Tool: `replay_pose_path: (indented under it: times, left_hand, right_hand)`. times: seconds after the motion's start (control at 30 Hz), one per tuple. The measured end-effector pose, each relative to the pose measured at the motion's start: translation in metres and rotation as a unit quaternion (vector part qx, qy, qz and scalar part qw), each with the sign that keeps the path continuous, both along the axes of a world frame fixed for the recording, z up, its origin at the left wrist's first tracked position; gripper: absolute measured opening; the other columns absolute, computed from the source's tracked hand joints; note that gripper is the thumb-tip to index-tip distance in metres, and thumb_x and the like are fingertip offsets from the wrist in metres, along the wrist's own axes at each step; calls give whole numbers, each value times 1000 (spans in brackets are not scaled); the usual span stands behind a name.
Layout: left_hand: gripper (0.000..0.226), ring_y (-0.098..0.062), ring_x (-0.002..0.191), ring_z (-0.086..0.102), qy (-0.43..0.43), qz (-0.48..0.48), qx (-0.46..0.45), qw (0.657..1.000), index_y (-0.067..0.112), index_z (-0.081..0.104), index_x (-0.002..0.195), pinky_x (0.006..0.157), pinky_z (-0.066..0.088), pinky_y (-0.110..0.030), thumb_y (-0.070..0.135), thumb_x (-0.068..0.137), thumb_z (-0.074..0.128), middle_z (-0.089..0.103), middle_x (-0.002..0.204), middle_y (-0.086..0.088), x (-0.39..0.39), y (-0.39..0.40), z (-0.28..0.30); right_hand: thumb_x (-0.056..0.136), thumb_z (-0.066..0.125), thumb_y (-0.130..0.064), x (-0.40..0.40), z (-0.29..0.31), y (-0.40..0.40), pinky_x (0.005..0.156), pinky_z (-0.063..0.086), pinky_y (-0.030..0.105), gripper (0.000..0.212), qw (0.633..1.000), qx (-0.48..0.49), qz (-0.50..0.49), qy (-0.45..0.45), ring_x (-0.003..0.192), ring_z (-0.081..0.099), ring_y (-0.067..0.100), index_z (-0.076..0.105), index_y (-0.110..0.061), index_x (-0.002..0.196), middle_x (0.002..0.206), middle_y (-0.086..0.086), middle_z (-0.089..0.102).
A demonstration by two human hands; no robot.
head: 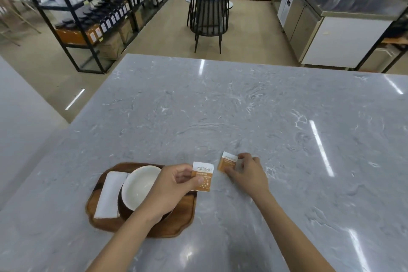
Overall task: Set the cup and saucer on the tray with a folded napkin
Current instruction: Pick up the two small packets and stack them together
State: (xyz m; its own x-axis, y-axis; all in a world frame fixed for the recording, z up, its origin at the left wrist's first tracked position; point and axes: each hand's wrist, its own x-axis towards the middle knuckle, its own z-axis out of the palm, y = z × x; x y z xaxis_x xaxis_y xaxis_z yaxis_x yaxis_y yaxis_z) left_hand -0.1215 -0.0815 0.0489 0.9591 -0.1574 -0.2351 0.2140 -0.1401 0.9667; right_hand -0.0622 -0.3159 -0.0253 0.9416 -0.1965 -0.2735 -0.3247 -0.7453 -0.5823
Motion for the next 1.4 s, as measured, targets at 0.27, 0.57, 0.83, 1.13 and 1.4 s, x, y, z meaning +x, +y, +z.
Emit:
replay_pose_path:
  times: [0.27, 0.57, 0.83, 1.13, 1.4]
  left_hand:
    - [19, -11, 98, 75, -12, -9, 30, 999, 32, 77, 104, 95, 57, -36, 23, 87, 77, 80, 101, 8, -7, -5, 1]
    - [30, -4, 100, 74, -33, 9, 20, 999, 37, 74, 108, 90, 57, -21, 12, 92, 71, 79, 103, 15, -21, -8, 5]
    - [32, -11, 102, 74, -32, 49, -58, 997, 26, 73, 117, 90, 59, -26, 10, 89, 75, 80, 106, 7, -38, -13, 5]
    - [28, -18, 105, 74, 36, 58, -159, 985, 19, 77, 112, 79, 56, -19, 13, 85, 77, 79, 110, -2, -71, -16, -6]
    - [32, -16, 109, 72, 51, 83, -152, 984, 26, 77, 114, 88, 58, -25, 17, 83, 81, 78, 113, 0, -95, -7, -26]
  right_hand:
    - [72, 85, -30, -4, -1, 1, 60, 41, 24, 47, 995, 79, -9, -55, 78, 60, 10, 49, -25, 102, 96, -7, 60]
    - [93, 72, -24, -46, 30, 3, 62, 53, 21, 3, 956, 280, -1, -87, 74, 71, 12, 72, -23, 91, 81, 0, 76]
    - [95, 68, -33, -95, 83, 7, 63, 53, 20, 16, 898, 438, -21, -31, 75, 68, 6, 79, -24, 101, 84, -2, 77]
    - [90, 75, -21, -120, 84, 27, 63, 56, 21, 16, 899, 436, -36, -26, 81, 75, 15, 77, -26, 105, 93, 5, 80]
    - [92, 73, -17, -130, 67, 37, 70, 63, 32, 16, 895, 447, -12, 2, 87, 78, 23, 78, -27, 104, 95, 8, 81]
